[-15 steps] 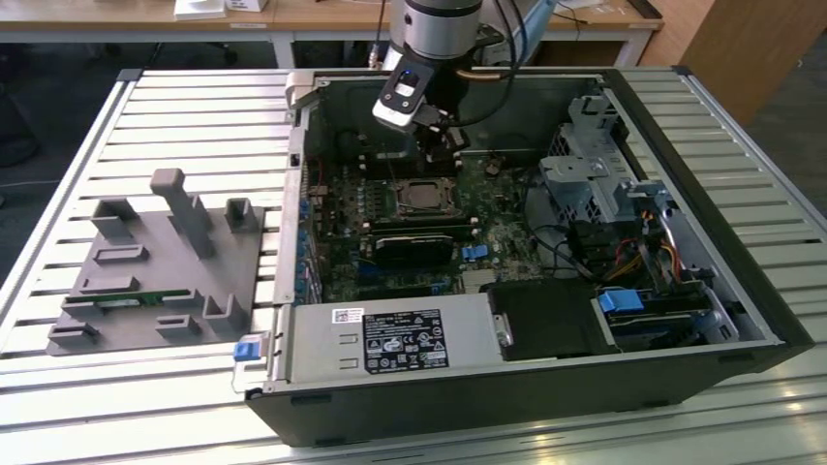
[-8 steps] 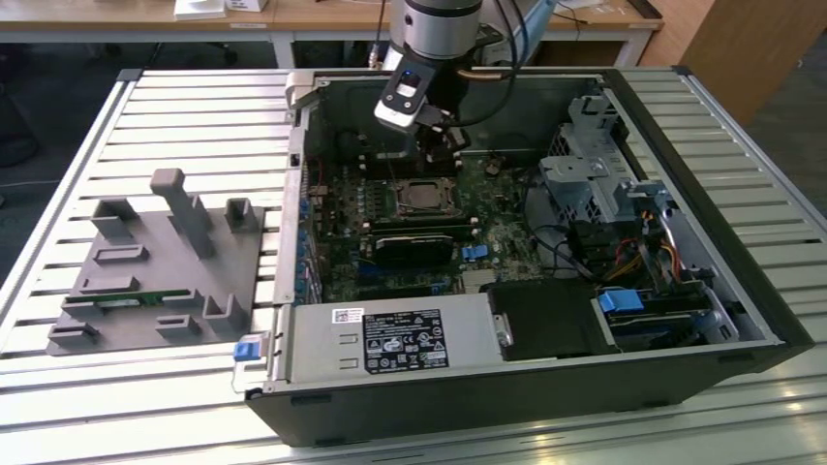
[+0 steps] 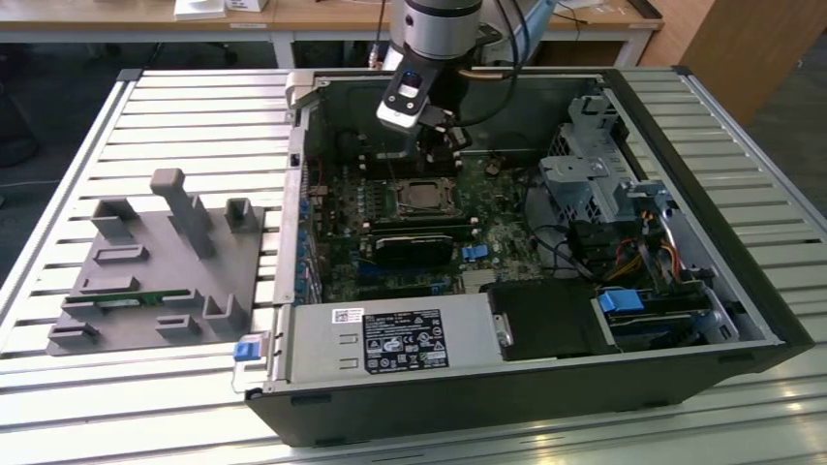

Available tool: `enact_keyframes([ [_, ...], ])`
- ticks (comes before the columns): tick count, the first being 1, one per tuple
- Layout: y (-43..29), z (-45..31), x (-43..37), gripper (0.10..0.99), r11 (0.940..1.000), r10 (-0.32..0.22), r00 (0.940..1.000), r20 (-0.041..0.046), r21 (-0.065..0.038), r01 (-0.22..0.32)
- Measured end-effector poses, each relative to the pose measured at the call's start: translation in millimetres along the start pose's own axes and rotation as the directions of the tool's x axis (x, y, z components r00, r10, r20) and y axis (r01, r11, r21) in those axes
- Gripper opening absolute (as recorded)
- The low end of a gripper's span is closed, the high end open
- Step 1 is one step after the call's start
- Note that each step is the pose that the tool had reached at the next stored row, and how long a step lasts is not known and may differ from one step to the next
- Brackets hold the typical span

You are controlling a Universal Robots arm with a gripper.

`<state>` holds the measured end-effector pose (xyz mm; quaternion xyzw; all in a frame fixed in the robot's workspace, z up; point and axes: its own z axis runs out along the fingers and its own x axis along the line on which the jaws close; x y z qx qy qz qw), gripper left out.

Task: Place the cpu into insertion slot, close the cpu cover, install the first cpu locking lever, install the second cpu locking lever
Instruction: 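Install the first cpu locking lever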

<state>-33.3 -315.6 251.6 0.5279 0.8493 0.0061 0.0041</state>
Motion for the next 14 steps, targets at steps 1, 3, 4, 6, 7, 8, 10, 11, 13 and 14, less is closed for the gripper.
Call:
enact_keyframes([
  [1,0.0,0.0,0.0,0.106,1.0000,-0.004,1.0000,-0.0001,0.000,0.004],
  [3,0.0,0.0,0.0,0.106,0.9999,-0.012,0.9999,-0.0002,0.000,0.012],
  [4,0.0,0.0,0.0,0.106,0.9999,-0.016,0.9999,-0.0002,0.000,0.016],
  [6,0.0,0.0,0.0,0.106,0.9997,-0.024,0.9997,-0.0003,0.000,0.024],
  [7,0.0,0.0,0.0,0.106,0.9996,-0.028,0.9996,-0.0004,0.000,0.028],
  [8,0.0,0.0,0.0,0.106,0.9995,-0.031,0.9995,-0.0005,0.000,0.031],
  [10,0.0,0.0,0.0,0.106,0.9993,-0.038,0.9993,-0.0006,0.000,0.038],
  [11,0.0,0.0,0.0,0.106,0.9991,-0.042,0.9991,-0.0006,0.000,0.042],
  [13,0.0,0.0,0.0,0.106,0.9985,-0.056,0.9985,-0.0003,0.000,0.056],
  [14,0.0,0.0,0.0,0.106,0.9979,-0.065,0.9979,-0.0003,0.000,0.065],
])
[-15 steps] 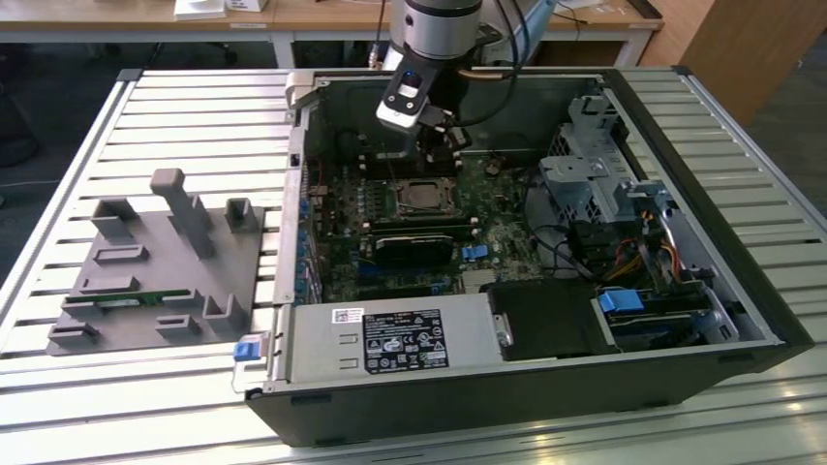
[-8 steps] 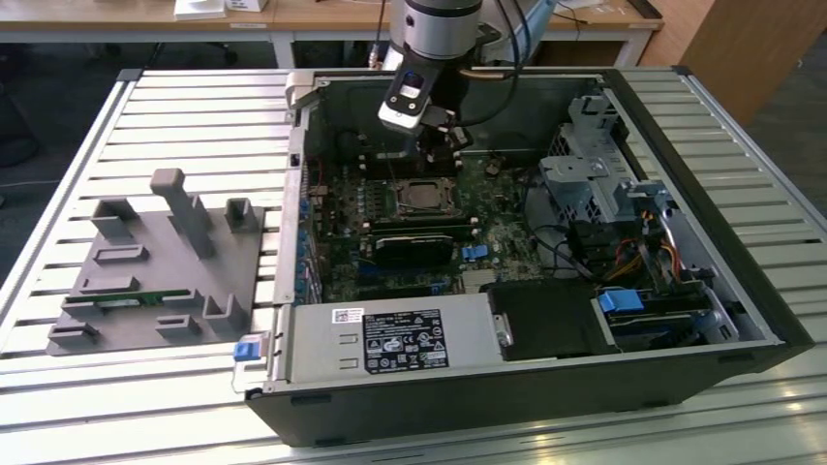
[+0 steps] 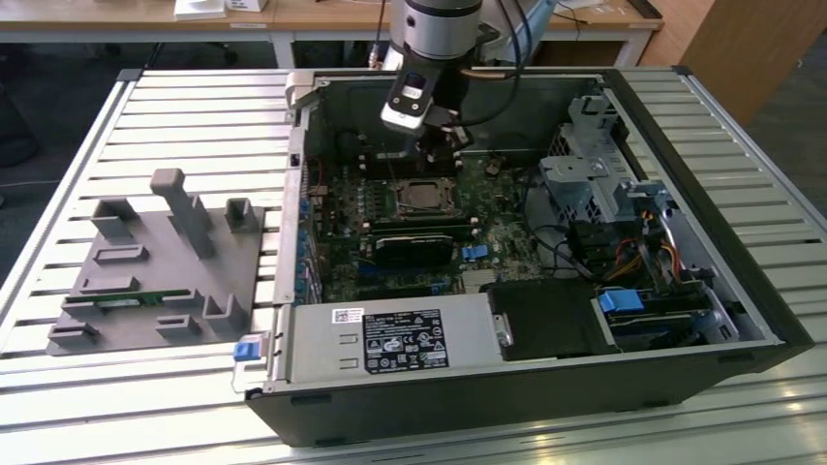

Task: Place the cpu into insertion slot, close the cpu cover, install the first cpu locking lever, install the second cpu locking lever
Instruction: 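Install the first cpu locking lever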

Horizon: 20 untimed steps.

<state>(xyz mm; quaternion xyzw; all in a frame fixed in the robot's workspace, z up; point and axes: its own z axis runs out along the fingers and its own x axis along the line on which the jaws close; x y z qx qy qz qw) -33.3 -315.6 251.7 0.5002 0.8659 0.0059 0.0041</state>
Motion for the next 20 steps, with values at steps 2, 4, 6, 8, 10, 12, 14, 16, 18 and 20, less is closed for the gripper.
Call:
enact_keyframes([
  [2,0.0,0.0,0.0,0.106,0.9997,-0.025,0.9997,-0.0001,0.000,0.025],
  [4,0.1,0.1,0.0,0.106,0.9982,-0.059,0.9982,-0.0006,0.000,0.059],
  [6,0.1,0.1,0.1,0.106,0.9954,-0.096,0.9954,-0.0011,0.000,0.096],
  [8,0.0,0.1,0.0,0.106,0.9912,-0.133,0.9912,-0.0016,0.000,0.133],
  [10,0.0,0.2,0.0,0.106,0.9857,-0.168,0.9857,-0.0021,0.000,0.168],
  [12,0.0,0.2,0.0,0.106,0.9792,-0.203,0.9791,-0.0026,0.000,0.203],
  [14,0.0,0.2,0.0,0.106,0.9713,-0.238,0.9712,-0.0031,-0.001,0.238],
  [16,0.0,0.2,0.0,0.106,0.9621,-0.273,0.9621,-0.0036,-0.001,0.273],
  [18,0.0,0.3,0.0,0.106,0.9516,-0.307,0.9516,-0.0041,-0.001,0.307],
  [20,0.0,0.3,0.0,0.106,0.9399,-0.341,0.9399,-0.0046,-0.001,0.341],
])
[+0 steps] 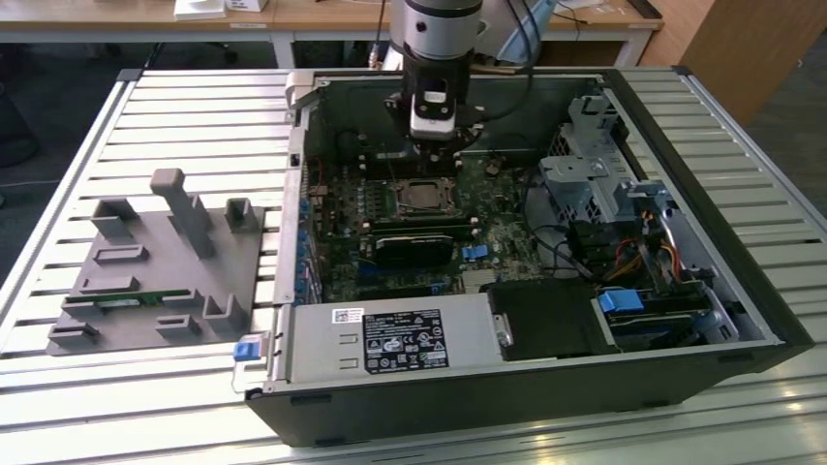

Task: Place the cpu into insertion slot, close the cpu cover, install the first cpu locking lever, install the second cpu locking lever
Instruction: 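Install the first cpu locking lever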

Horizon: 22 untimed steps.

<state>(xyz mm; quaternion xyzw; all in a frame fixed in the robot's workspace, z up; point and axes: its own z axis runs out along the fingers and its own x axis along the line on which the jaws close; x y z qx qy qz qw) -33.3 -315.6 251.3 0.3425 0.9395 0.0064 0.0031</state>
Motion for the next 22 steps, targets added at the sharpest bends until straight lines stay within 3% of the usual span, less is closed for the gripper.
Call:
enact_keyframes([
  [5,0.0,0.3,0.0,0.106,0.9959,-0.091,0.9959,-0.0013,0.000,0.091],
  [11,0.0,0.9,0.0,0.106,0.9800,-0.199,0.9800,-0.0028,-0.001,0.199],
  [16,0.0,1.2,0.0,0.106,0.9579,-0.287,0.9579,-0.0040,-0.001,0.287],
  [22,0.0,1.3,0.0,0.106,0.9211,-0.389,0.9211,-0.0054,-0.002,0.389],
])
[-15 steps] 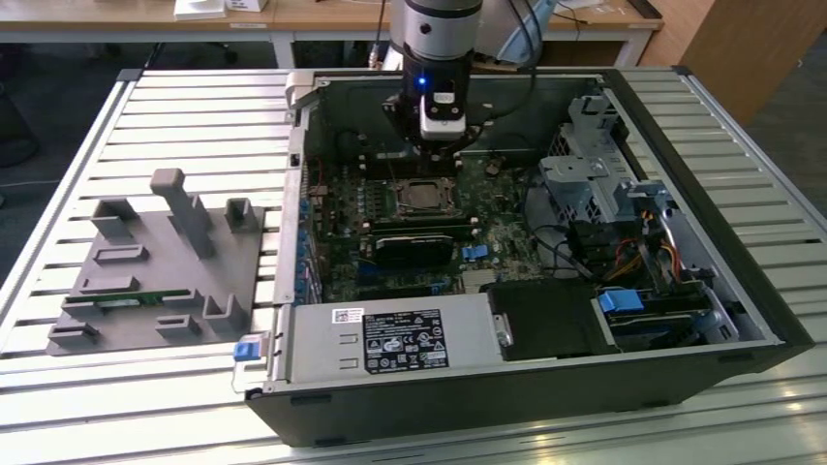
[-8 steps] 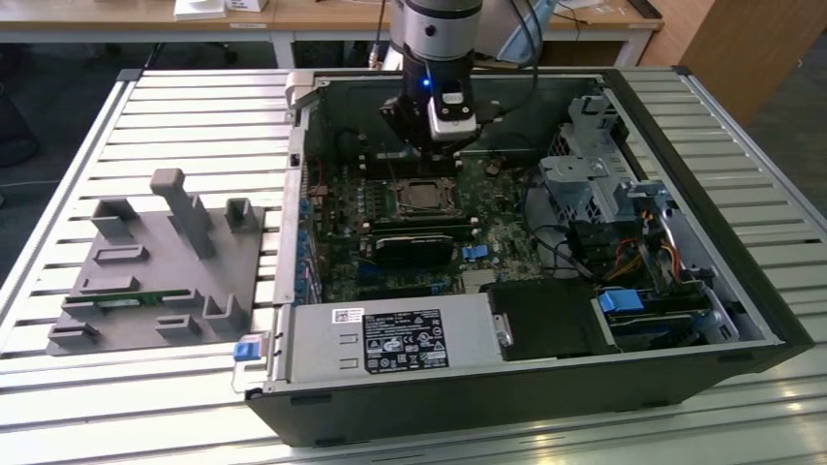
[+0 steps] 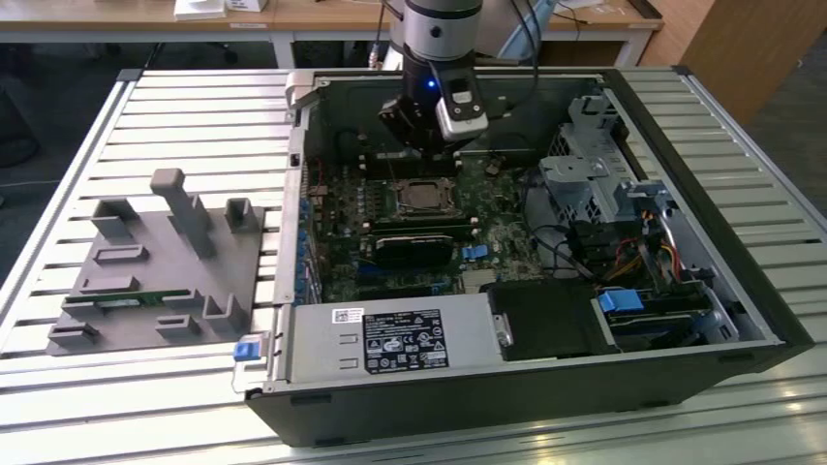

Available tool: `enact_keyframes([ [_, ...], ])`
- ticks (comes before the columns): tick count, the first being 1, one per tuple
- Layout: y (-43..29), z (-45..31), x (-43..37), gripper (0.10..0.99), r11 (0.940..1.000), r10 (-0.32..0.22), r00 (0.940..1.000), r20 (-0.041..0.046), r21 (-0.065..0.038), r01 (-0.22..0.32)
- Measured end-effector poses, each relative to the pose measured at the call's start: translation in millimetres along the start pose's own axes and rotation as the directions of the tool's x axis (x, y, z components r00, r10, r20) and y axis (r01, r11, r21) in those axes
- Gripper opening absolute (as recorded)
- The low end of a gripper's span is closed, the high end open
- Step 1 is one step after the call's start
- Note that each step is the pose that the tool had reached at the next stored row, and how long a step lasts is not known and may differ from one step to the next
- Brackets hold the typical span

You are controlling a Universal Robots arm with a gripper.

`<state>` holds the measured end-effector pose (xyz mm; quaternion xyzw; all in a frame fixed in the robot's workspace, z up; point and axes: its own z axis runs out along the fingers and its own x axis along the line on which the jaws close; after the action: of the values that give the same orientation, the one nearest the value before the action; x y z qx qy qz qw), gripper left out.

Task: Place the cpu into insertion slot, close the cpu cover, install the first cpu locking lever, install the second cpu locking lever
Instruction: 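Install the first cpu locking lever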

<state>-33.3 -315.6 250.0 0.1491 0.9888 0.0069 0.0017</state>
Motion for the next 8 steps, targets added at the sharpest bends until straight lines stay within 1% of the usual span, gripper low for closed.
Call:
enact_keyframes([
  [2,0.0,0.0,0.0,0.106,0.9993,-0.038,0.9993,-0.0005,0.000,0.038],
  [4,0.0,0.0,0.0,0.106,0.9973,-0.074,0.9973,-0.0010,0.000,0.074],
  [6,0.0,0.1,0.0,0.106,0.9940,-0.109,0.9940,-0.0015,0.000,0.109],
  [8,0.0,0.1,0.0,0.106,0.9894,-0.145,0.9894,-0.0020,0.000,0.145],
])
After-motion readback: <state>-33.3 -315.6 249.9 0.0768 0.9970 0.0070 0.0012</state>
